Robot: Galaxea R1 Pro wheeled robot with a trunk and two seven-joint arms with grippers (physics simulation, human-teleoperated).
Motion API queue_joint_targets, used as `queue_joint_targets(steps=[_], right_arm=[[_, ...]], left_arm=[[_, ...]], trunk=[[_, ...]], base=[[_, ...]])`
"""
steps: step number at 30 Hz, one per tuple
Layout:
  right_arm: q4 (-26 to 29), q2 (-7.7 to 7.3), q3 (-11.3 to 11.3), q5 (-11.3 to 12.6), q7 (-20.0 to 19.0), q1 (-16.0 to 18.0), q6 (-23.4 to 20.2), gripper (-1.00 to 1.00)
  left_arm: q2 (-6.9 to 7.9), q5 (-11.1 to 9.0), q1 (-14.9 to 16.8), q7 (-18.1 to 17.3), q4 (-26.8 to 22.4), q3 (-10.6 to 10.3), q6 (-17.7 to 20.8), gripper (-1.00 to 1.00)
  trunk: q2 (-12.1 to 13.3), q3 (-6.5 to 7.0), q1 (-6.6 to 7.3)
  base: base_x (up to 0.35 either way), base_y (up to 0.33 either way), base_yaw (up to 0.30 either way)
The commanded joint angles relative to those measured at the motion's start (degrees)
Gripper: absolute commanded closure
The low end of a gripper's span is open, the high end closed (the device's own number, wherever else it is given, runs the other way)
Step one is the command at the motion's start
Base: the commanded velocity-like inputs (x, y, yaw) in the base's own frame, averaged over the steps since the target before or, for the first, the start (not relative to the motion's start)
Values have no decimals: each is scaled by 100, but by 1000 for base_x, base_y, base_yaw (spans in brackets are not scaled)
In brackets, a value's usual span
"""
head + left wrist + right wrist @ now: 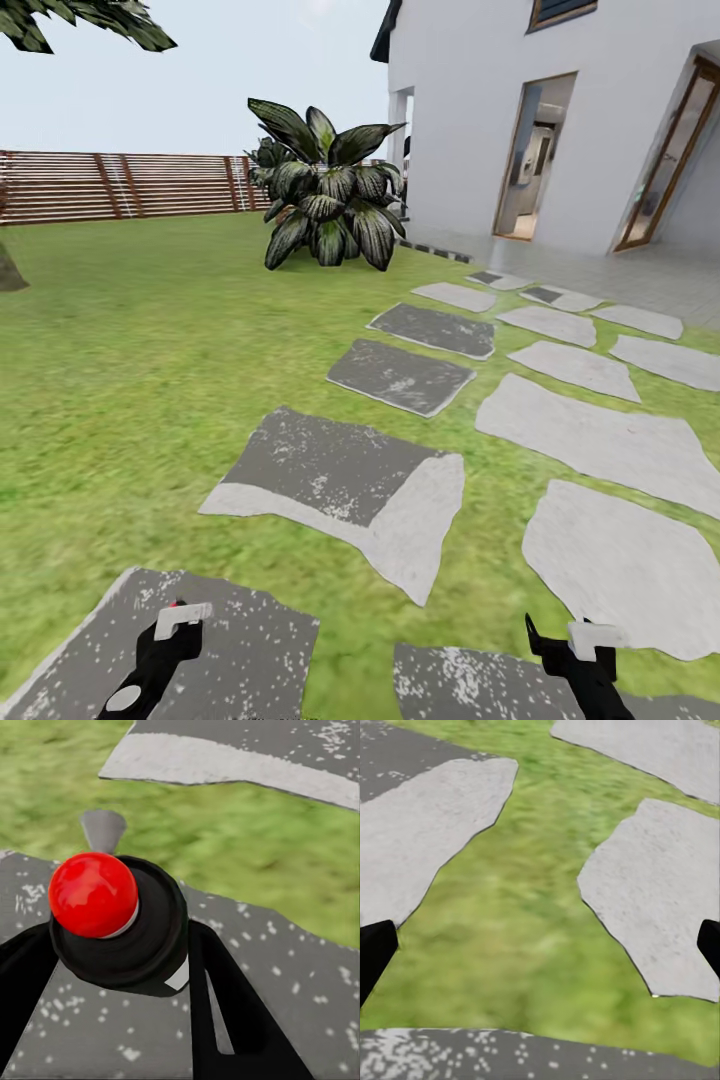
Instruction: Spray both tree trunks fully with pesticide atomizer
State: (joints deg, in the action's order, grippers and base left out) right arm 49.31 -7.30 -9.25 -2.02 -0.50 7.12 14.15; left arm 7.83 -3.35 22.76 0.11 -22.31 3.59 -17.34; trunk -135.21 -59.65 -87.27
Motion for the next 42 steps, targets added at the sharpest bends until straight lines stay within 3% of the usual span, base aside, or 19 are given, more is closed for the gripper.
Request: queue_joint_targets(steps=[1, 14, 42], right_arm=[[-2, 0, 1, 0, 1, 0, 0, -100], [-83, 0, 2, 0, 6, 0, 0, -100], [-88, 0, 2, 0, 4, 0, 0, -100]], left_arm=[[0, 0, 0, -3, -1, 1, -1, 100], [0, 0, 0, -8, -1, 5, -6, 100], [8, -51, 0, -46, 7, 30, 3, 100]], trunk=[[0, 0, 0], [0, 0, 0], [0, 0, 0]], base=[[0, 0, 275], [17, 1, 277], [321, 113, 277]])
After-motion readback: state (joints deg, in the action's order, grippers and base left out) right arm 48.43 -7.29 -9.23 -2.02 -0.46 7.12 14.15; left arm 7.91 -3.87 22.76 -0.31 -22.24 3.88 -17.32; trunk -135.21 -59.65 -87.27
